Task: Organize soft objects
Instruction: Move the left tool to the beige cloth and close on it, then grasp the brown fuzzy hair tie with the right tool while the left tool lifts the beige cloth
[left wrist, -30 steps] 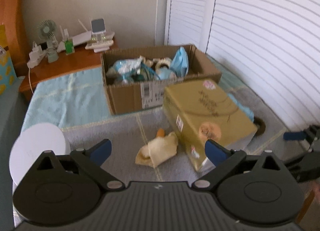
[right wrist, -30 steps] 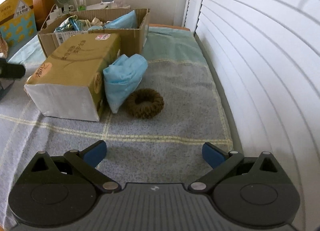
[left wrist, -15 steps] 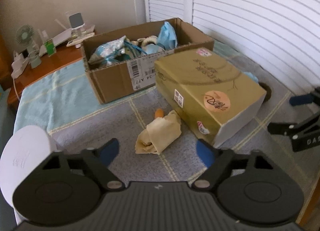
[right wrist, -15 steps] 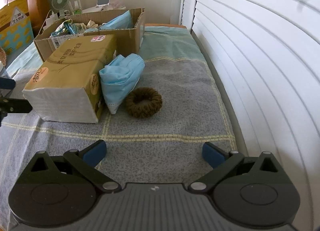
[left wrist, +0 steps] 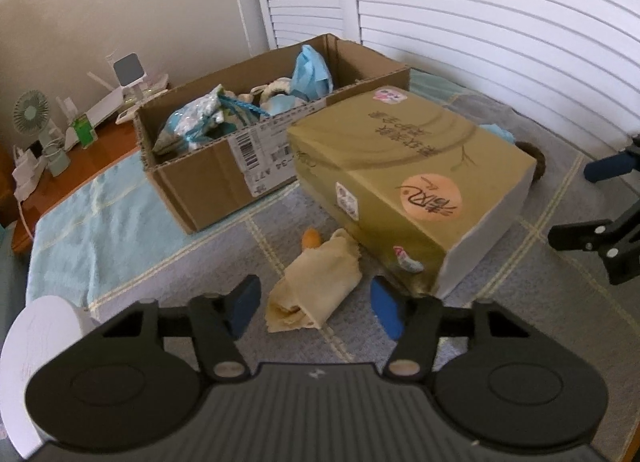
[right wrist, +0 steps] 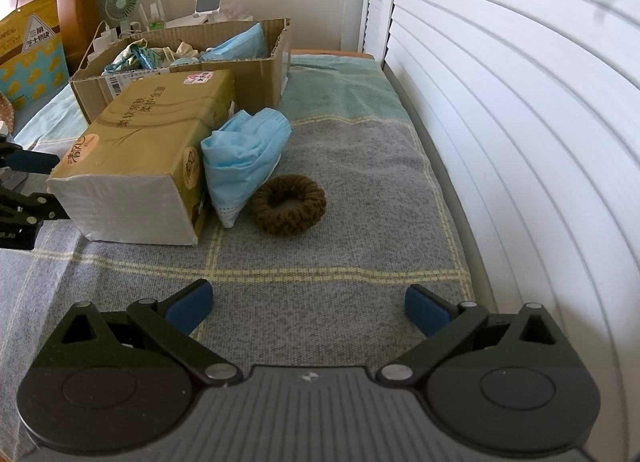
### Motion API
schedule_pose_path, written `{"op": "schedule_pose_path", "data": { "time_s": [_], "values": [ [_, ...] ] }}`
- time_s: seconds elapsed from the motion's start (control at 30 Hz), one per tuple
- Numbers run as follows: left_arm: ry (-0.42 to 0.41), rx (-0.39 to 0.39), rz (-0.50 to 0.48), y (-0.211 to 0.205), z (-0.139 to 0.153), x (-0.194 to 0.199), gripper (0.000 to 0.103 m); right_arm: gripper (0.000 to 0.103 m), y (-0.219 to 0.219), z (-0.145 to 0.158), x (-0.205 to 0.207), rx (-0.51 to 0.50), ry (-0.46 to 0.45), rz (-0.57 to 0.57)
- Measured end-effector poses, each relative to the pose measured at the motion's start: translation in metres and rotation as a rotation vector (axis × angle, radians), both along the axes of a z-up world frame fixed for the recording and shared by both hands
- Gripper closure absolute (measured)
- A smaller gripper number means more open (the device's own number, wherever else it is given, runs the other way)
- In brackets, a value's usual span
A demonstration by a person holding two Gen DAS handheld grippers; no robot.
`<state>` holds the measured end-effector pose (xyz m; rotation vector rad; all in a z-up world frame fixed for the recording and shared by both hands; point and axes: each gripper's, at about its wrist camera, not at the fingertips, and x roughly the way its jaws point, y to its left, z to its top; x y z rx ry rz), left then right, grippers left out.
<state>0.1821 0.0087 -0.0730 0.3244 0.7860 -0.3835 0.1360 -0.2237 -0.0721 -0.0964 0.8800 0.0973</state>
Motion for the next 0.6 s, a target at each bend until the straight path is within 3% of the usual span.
{"op": "schedule_pose_path", "data": {
  "time_s": [0.07, 0.3, 0.6],
  "values": [
    [0.002, -0.014, -0.013, 0.0, 0.0, -0.001, 0.045, 0.0, 0.0, 0.0, -0.001, 0.0, -0.004, 0.001],
    [0.006, -0.032, 0.006, 0.003, 0.001, 0.001, 0.066, 0.0, 0.001, -0.001, -0.004, 0.003, -0.025, 0.011],
    [0.068, -0.075, -0.005, 0.011, 0.011, -0.017, 0.067, 0.0, 0.001, -0.003, -0.015, 0.014, -0.067, 0.078]
  ]
}}
